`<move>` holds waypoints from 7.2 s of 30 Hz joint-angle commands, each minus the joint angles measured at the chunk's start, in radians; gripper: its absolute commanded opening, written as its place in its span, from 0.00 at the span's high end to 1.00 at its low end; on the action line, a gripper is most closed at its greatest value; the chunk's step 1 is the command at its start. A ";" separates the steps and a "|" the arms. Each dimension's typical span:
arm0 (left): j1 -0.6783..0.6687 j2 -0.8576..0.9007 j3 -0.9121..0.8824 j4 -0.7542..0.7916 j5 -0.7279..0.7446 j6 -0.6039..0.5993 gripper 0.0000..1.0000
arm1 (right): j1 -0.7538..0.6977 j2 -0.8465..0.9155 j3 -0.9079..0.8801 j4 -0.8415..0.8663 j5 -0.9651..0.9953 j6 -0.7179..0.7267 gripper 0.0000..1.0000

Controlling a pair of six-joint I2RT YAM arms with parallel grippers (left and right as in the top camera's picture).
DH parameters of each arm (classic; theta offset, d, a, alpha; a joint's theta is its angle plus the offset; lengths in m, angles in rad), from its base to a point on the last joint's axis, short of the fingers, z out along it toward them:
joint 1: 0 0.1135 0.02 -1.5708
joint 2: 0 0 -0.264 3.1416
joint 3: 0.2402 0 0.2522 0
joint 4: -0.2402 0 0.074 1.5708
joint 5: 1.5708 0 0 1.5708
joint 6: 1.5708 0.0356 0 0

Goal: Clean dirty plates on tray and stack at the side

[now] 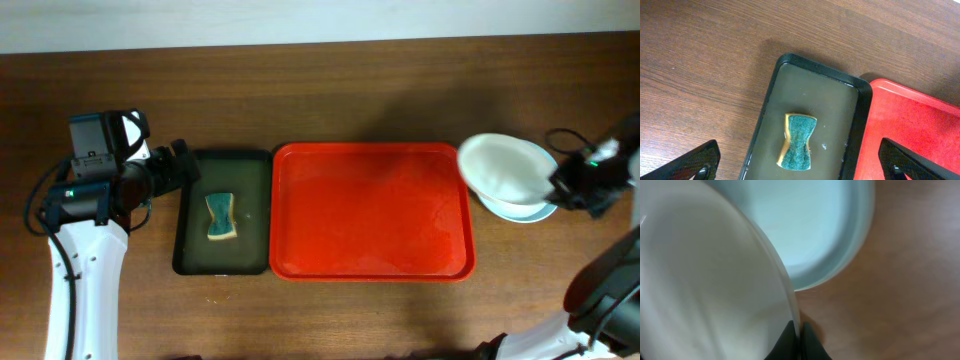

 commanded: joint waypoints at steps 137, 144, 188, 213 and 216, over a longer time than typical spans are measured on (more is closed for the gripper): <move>0.004 -0.006 0.008 -0.002 -0.004 -0.009 0.01 | 0.942 -1.466 -0.164 0.172 0.314 -0.146 0.02; 0.004 -0.006 0.008 -0.002 -0.004 -0.009 0.01 | 0.949 -1.666 -0.357 0.283 0.315 -0.146 0.02; 0.004 -0.006 0.008 -0.002 -0.004 -0.009 0.01 | 0.814 -1.820 -1.495 1.187 0.365 -0.305 0.02; 0.004 -0.006 0.008 -0.002 -0.004 -0.009 0.01 | 0.801 -1.820 -1.495 1.181 0.294 -0.461 0.02; 0.004 -0.006 0.008 -0.001 -0.004 -0.009 0.01 | 0.801 -1.819 -1.495 1.180 0.294 -0.461 0.02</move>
